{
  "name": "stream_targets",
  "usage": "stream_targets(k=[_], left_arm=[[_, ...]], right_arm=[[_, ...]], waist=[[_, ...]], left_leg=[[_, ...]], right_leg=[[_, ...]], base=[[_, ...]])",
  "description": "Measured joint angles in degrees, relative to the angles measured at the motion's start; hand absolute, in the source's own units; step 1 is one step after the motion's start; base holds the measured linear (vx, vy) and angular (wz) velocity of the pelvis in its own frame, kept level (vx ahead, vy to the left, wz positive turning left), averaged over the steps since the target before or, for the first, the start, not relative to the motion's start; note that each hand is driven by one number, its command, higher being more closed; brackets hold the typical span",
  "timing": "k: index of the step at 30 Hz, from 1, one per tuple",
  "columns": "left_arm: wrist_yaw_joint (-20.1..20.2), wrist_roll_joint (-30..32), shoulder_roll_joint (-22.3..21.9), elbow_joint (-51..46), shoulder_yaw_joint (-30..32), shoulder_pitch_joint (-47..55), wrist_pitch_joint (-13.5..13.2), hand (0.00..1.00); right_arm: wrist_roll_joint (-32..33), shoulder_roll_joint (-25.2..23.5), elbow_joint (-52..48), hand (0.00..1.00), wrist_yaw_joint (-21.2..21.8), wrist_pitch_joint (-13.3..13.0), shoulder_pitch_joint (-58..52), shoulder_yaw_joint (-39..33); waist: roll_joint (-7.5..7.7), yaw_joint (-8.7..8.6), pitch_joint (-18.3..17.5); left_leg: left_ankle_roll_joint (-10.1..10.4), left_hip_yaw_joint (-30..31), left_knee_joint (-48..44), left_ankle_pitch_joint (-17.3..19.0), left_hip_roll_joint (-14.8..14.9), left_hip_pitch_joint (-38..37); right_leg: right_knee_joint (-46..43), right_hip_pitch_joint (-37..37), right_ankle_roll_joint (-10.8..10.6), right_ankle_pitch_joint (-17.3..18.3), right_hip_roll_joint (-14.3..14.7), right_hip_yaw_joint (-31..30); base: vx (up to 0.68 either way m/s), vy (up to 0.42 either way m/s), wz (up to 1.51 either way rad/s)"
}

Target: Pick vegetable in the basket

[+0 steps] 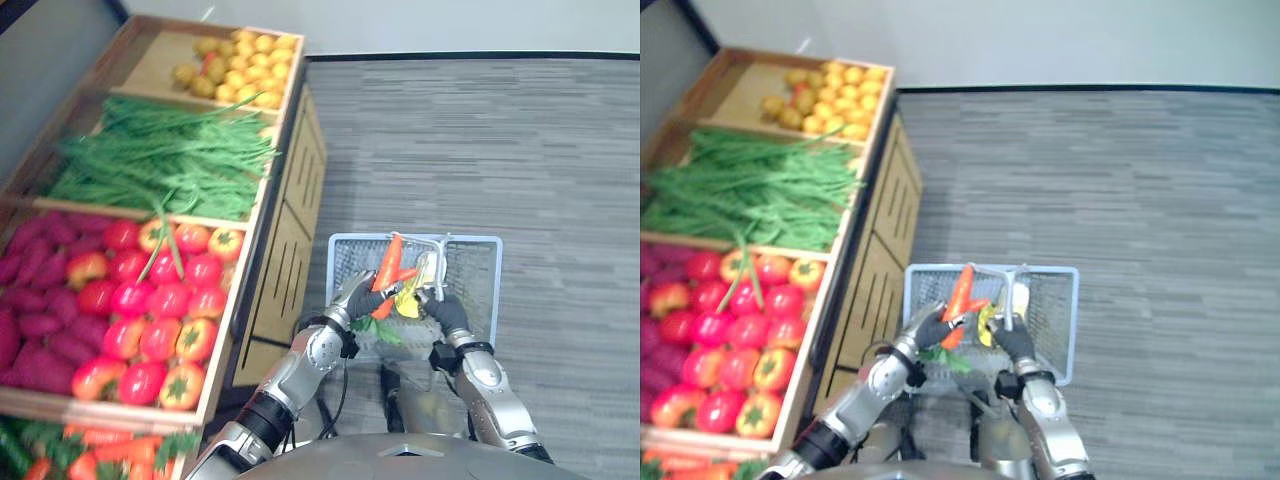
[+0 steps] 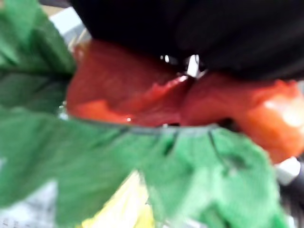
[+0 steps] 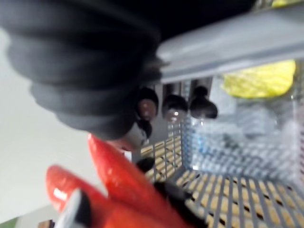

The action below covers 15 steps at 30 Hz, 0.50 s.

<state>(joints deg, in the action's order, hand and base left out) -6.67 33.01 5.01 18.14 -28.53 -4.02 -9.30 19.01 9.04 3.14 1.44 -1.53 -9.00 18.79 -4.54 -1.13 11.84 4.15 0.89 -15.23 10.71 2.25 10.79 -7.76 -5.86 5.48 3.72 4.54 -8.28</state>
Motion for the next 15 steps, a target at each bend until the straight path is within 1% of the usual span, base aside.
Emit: stream_targets(k=[1,2,3,4,5,7,8,9,10,11,12,13,15], left_arm=[[0.03,-0.37,0.47,0.03,0.17,-0.33,0.03,1.0],[-0.05,-0.57,0.86,-0.01,0.28,-0.65,0.01,1.0],[-0.24,-0.85,0.81,0.0,0.31,-1.06,0.04,1.0],[-0.35,-0.82,0.84,0.21,0.1,-2.5,0.19,1.0],[-0.84,-0.8,1.01,0.85,-0.53,-3.95,0.47,1.0],[-0.99,-0.77,1.28,1.5,-1.06,-5.2,1.45,1.0],[-1.05,-0.78,1.38,1.82,-1.12,-5.89,1.66,1.0],[-1.26,-0.8,1.47,2.57,-1.13,-7.08,1.71,1.0],[-1.28,-0.82,1.45,3.37,-1.23,-7.83,1.71,1.0],[-1.31,-0.83,1.7,4.72,-1.42,-8.92,1.77,1.0],[-1.29,-0.78,2.32,6.4,-1.6,-9.67,1.83,1.0],[-1.35,-0.78,2.34,7.17,-1.54,-9.83,1.96,1.0],[-1.59,-0.77,2.11,9.27,-1.59,-9.29,2.33,1.0]], right_arm=[[0.06,0.34,-0.41,1.0,0.72,0.01,0.27,0.92],[0.09,0.24,-1.62,1.0,0.72,0.01,-0.01,1.39],[0.11,0.27,-2.34,1.0,0.72,0.0,-0.02,1.39],[0.66,0.38,-3.22,1.0,0.72,0.0,0.16,0.97],[1.39,0.49,-3.67,1.0,0.72,0.0,0.32,0.69],[2.86,0.51,-3.79,1.0,0.74,0.0,0.28,0.84],[3.62,0.63,-4.1,1.0,0.8,-0.01,0.29,0.98],[5.01,0.63,-4.44,1.0,1.32,-0.01,0.44,1.03],[5.58,0.57,-4.47,1.0,1.71,-0.01,0.42,1.12],[6.86,0.49,-4.46,1.0,1.96,-0.02,0.26,1.85],[8.05,0.46,-4.45,1.0,2.39,0.0,0.29,2.57],[9.09,0.6,-4.46,1.0,2.84,0.01,0.29,2.94],[11.61,0.69,-4.45,1.0,3.19,0.07,-0.1,3.67]], waist=[[-0.49,0.46,-0.2],[1.61,0.38,-0.14],[2.45,0.27,0.02],[4.36,-1.18,0.57],[5.08,-1.22,0.94],[5.04,-1.98,0.92],[5.01,-2.21,0.95],[5.01,-1.92,0.95],[5.01,-1.86,0.95],[5.42,-1.86,0.7],[5.62,-1.95,0.57],[5.63,-1.57,0.56],[5.31,-1.15,0.37]], left_leg=[[-2.42,-2.23,-0.1,-4.72,1.51,-0.98],[-2.64,-5.01,2.32,-4.68,0.46,-2.77],[-3.06,-5.59,3.67,-5.01,-0.37,-3.42],[-4.06,-7.15,6.27,-6.56,-1.74,-4.97],[-4.55,-8.63,7.13,-7.03,-2.43,-5.78],[-5.1,-9.61,7.23,-7.36,-2.38,-6.38],[-5.2,-9.49,7.32,-7.4,-2.24,-6.67],[-5.37,-9.6,7.33,-7.26,-2.22,-6.66],[-5.3,-9.62,7.32,-7.2,-2.16,-6.57],[-4.82,-9.78,7.26,-6.7,-2.15,-6.53],[-4.09,-9.78,7.1,-6.06,-1.51,-6.53],[-3.86,-10.02,7.11,-5.99,-1.08,-6.56],[-2.69,-11.7,7.83,-5.56,0.81,-8.07]], right_leg=[[-1.94,-0.37,-1.22,1.08,0.99,-2.22],[-5.8,-2.39,-2.85,3.52,-0.69,-2.36],[-7.75,-3.37,-3.92,4.42,-1.61,-2.09],[-11.74,-5.02,-5.63,5.59,-3.14,-1.73],[-14.79,-6.67,-6.58,5.74,-3.92,-1.47],[-15.33,-6.87,-7.47,5.22,-4.67,-0.05],[-15.26,-7.24,-7.03,6.19,-5.46,1.29],[-14.93,-7.59,-6.29,7.46,-7.85,3.4],[-13.84,-7.56,-6.32,7.21,-9.3,4.09],[-9.49,-6.41,-7.4,2.58,-12.75,6.1],[-6.14,-4.5,-9.65,1.69,-12.59,5.84],[-4.89,-4.02,-9.75,1.48,-12.21,6.12],[-2.17,-2.43,-9.31,0.32,-10.12,5.24]], base=[[0.23,0.211,-1.35],[0.24,0.197,-1.07],[0.24,0.153,-0.54],[0.22,0.142,-0.31],[0.2,0.131,-0.32],[0.15,0.086,-0.28],[0.16,0.04,-0.29],[0.13,0.004,-0.22],[0.14,-0.026,-0.15],[0.13,-0.076,-0.03],[0.1,-0.107,-0.07],[0.08,-0.15,-0.25],[0.06,-0.154,-0.43]])
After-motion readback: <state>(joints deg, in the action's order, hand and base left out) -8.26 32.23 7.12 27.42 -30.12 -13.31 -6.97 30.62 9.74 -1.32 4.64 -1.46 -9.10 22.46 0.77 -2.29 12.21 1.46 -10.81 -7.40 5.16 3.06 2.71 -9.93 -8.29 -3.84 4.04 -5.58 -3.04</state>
